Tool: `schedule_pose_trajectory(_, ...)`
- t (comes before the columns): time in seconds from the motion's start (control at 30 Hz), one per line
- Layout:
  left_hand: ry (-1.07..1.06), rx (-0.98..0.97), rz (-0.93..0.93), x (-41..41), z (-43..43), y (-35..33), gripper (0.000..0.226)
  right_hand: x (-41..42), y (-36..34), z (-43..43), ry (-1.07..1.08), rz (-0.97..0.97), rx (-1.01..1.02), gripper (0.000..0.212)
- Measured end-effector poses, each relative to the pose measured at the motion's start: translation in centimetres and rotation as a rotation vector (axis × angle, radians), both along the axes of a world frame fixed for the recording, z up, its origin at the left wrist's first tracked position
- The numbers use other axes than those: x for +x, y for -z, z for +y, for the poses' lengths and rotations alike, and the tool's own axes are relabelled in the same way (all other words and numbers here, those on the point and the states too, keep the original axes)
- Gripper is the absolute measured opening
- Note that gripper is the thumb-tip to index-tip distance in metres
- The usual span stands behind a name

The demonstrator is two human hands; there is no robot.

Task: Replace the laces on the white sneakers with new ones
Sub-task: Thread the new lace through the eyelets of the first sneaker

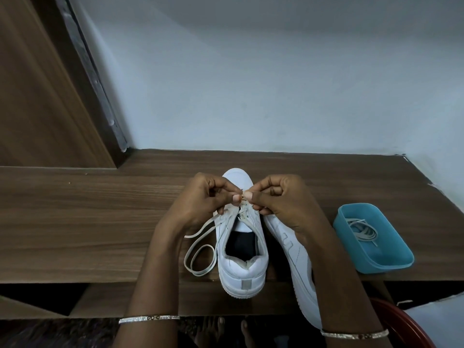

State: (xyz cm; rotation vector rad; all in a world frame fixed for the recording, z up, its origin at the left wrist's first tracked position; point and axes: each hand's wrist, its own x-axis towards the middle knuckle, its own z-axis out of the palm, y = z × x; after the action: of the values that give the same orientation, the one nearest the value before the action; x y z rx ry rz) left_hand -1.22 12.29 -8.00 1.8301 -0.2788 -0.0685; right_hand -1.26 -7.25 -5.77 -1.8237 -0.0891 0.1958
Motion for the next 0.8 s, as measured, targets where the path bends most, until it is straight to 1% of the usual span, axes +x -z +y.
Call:
schedule_pose_trajectory(0.03, -0.015, 0.018, -0.015, 0.0, 0.1, 0.1, 0.007, 0.0, 0.0, -0.2, -0.019, 0.008, -0.090, 0.031)
schedule_pose_trajectory(0.13, -0.050, 0.111, -0.029, 0.2, 0.4, 0.3, 0.003, -0.1, 0.1, -0.3, -0.133, 0.026, -0.515, 0.048)
schedule_pose_trajectory(0.17, -0.050, 0.127, -0.020, 0.2, 0.5, 0.3, 0.004, -0.2, 0.3, 0.0, -0.159, 0.020, -0.607, 0.052)
schedule_pose_trajectory(0.23, -0.037, 0.156, -0.009, 0.2, 0.5, 0.4, 0.005, -0.4, 0.6, 0.8, -0.175, -0.016, -0.692, 0.051)
schedule_pose_trajectory(0.3, -0.030, 0.177, -0.012, 0.2, 0.4, 0.4, 0.006, -0.6, 0.8, 1.5, -0.162, -0.091, -0.750, 0.040)
schedule_pose_trajectory(0.37, -0.006, 0.205, -0.022, -0.1, 0.4, 0.3, 0.007, -0.7, 0.7, 1.5, -0.136, -0.145, -0.765, 0.026)
schedule_pose_trajectory(0.43, 0.030, 0.232, -0.022, -0.2, 0.4, 0.1, 0.008, -0.5, 0.5, 1.1, -0.125, -0.124, -0.732, 0.018)
schedule_pose_trajectory(0.53, 0.044, 0.255, -0.018, -0.2, 0.2, -0.1, 0.011, -0.1, 0.8, 0.4, -0.117, -0.036, -0.620, 0.017)
schedule_pose_trajectory(0.67, 0.010, 0.375, -0.085, 0.0, -0.3, -0.1, 0.013, 0.2, 1.2, -0.2, -0.127, 0.000, -0.521, 0.014)
schedule_pose_trajectory(0.8, 0.027, 0.416, -0.099, 0.1, -0.9, 0.2, 0.010, 0.3, 1.2, -0.5, -0.103, 0.072, -0.415, 0.015)
